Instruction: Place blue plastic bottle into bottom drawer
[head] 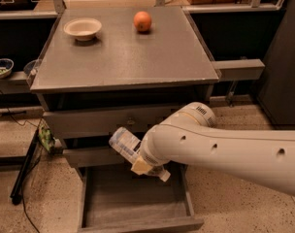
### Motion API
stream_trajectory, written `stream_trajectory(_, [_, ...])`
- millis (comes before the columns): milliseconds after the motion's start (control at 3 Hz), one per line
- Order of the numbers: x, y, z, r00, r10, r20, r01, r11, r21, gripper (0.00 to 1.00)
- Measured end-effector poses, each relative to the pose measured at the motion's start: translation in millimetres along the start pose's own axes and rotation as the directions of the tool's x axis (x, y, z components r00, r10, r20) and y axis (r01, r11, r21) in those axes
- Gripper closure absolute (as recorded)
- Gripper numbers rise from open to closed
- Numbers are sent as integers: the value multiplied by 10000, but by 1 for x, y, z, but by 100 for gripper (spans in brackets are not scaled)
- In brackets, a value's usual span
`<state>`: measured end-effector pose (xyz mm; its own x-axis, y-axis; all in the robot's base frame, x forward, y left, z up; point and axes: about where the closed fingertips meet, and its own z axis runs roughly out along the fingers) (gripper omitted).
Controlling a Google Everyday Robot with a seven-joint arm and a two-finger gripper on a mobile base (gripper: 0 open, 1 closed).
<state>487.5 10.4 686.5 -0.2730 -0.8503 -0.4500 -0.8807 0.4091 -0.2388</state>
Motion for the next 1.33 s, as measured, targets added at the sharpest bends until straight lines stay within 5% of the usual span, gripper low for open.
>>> stream_trajectory(333, [-1,5,19,10000,-32,-16,32,9997,-237,100])
stream_trajectory(667, [18,6,70,9996,269,-129,-277,9972,-689,100])
stream_trajectory(1333, [18,16,86,9998,189,-92,-196,9966,-805,100])
